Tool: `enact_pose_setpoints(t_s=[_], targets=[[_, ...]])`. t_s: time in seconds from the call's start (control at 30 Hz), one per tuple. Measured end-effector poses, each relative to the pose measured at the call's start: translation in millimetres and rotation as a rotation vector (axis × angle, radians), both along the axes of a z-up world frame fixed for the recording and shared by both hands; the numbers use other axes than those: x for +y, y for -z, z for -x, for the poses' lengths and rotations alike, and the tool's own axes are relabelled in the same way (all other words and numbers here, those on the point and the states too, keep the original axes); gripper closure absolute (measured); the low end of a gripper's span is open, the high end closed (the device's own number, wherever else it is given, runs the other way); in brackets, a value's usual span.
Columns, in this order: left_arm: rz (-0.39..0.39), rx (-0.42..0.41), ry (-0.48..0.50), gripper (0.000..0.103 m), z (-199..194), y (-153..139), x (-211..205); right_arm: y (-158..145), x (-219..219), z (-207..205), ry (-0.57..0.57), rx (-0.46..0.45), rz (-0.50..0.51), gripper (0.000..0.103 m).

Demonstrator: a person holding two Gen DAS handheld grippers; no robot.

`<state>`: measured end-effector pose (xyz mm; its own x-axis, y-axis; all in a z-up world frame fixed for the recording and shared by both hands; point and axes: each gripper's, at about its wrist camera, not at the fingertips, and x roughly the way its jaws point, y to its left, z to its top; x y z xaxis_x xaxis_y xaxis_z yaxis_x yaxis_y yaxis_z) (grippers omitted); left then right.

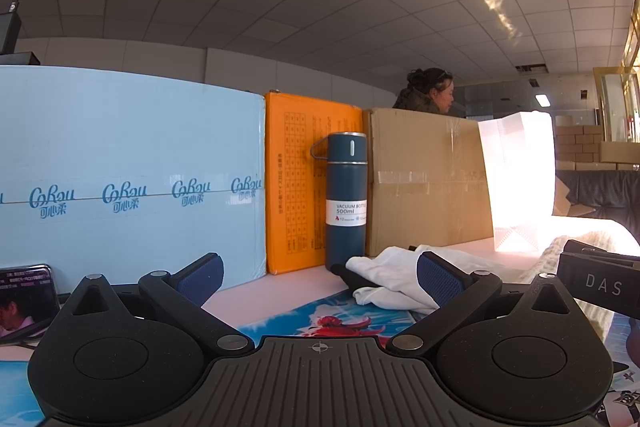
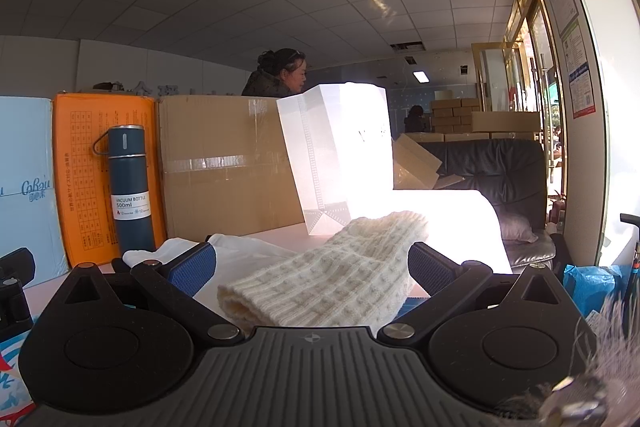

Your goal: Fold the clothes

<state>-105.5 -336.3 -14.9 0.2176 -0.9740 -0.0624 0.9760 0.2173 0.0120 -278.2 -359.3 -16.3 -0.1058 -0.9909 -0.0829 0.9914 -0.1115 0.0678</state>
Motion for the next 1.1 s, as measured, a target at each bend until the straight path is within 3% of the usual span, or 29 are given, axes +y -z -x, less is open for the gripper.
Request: enact_pose_setpoints(t_s=[1.1], targets=[[-0.006,-0.001,0.005,0.000,0.4,-0.3,-0.3,0.7,-2.8,-0.5,-0.006,0.001,-0.012,0.000]])
